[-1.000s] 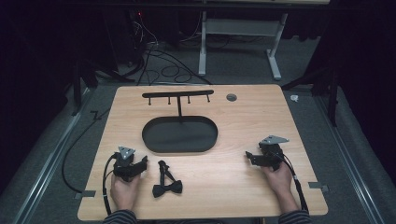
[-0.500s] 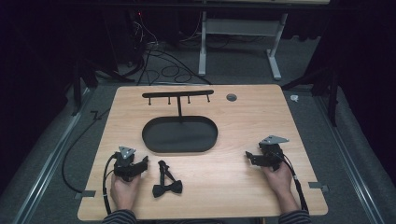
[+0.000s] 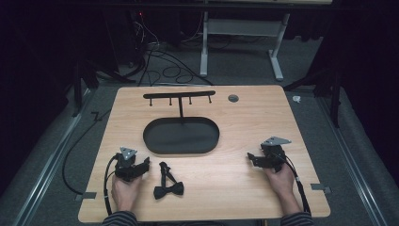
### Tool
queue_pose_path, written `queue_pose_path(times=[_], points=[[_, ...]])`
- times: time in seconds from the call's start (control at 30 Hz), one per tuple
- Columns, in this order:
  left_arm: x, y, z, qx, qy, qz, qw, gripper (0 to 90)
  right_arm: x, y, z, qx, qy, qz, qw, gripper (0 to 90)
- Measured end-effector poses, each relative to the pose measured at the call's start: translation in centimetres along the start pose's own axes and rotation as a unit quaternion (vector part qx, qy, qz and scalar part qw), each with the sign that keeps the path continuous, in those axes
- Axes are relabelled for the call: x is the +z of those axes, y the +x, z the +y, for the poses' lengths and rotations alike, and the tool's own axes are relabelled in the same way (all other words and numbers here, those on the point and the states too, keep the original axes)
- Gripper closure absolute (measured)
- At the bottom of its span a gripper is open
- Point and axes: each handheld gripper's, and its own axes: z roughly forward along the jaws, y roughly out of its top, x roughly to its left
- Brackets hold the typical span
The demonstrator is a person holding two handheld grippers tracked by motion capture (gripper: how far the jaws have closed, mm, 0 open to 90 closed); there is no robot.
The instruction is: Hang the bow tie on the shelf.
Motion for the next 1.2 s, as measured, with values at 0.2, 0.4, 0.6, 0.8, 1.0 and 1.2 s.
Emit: queue_pose_path(times=[0.2,0.4,0.6,0.8,1.0,1.2], points=[[0.1,0.0,0.1,0.001,-0.001,0.002,1.0000,34.7,0.0,0.0,0.0,0.000,0.000,0.000,1.0000,28.3],[-0.1,0.1,0.0,0.000,0.001,0.000,1.0000,35.2,0.0,0.0,0.0,0.000,0.000,0.000,1.0000,28.3],[-0.9,0.3,0.1,-0.007,-0.004,-0.016,0.9998,35.9,0.0,0.0,0.0,0.000,0.000,0.000,1.0000,28.3],[-1.9,0.2,0.0,-0.004,-0.002,-0.026,0.9996,36.1,0.0,0.0,0.0,0.000,0.000,0.000,1.0000,28.4],[-2.5,-0.2,0.0,-0.007,-0.003,-0.042,0.9991,36.3,0.0,0.0,0.0,0.000,0.000,0.000,1.0000,28.3],[-2.9,-1.4,-0.2,-0.005,0.000,-0.061,0.9981,36.1,0.0,0.0,0.0,0.000,0.000,0.000,1.0000,28.3]])
